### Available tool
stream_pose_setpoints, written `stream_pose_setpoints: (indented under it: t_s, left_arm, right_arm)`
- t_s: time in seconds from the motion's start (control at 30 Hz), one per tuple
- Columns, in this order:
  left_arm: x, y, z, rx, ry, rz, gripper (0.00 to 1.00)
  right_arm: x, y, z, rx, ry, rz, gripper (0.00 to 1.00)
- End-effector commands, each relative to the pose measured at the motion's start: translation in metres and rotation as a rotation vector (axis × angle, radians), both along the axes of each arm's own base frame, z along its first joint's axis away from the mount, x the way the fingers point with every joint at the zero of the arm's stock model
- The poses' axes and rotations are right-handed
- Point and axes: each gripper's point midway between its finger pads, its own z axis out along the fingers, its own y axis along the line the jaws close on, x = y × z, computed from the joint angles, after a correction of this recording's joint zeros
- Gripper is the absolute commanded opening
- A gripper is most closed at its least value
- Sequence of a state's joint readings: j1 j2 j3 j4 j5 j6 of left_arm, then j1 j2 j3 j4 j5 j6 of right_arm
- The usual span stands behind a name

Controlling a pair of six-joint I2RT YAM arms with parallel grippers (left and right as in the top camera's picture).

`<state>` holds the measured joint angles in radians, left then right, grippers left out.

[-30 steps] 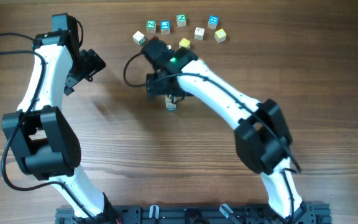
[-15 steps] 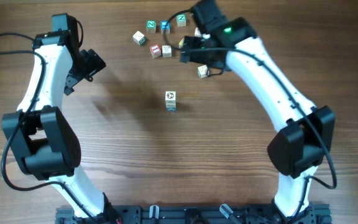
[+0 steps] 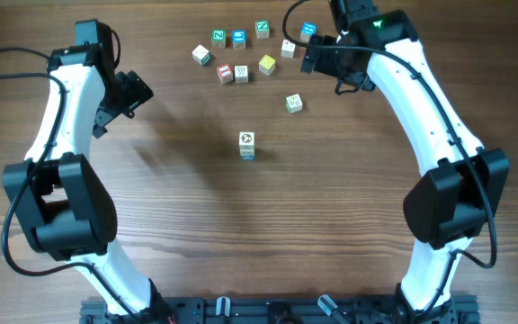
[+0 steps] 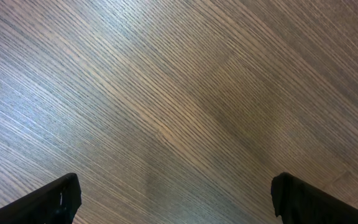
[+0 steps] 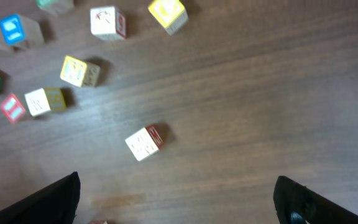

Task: Form a tower
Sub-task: 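Swing the right arm toward the far-right blocks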

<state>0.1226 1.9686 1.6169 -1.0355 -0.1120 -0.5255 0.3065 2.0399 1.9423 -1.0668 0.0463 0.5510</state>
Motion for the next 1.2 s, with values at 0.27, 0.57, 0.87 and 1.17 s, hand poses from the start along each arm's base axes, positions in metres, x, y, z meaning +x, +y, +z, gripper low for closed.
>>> stream_pose_setpoints:
  t_s: [0.27,0.57,0.87,1.17]
  left_arm:
    - [0.004,0.003,0.017,0.019,-0.043,0.003,1.00]
    - [0.004,0.003,0.017,0.019,-0.043,0.003,1.00]
    - [0.004,0.003,0.017,0.019,-0.043,0.003,1.00]
    - [0.004,0.003,0.017,0.019,-0.043,0.003,1.00]
  right_arm:
    - [0.018,0.004,0.027,0.023,-0.117,-0.002,1.00]
    - [0.007,0.027,0.025,0.145,-0.059,0.054,1.00]
    - [-0.001,0.029,0.022,0.149,-0.027,0.092,0.63]
    - [-0.003,0.029,0.021,0.124,-0.028,0.142,0.63]
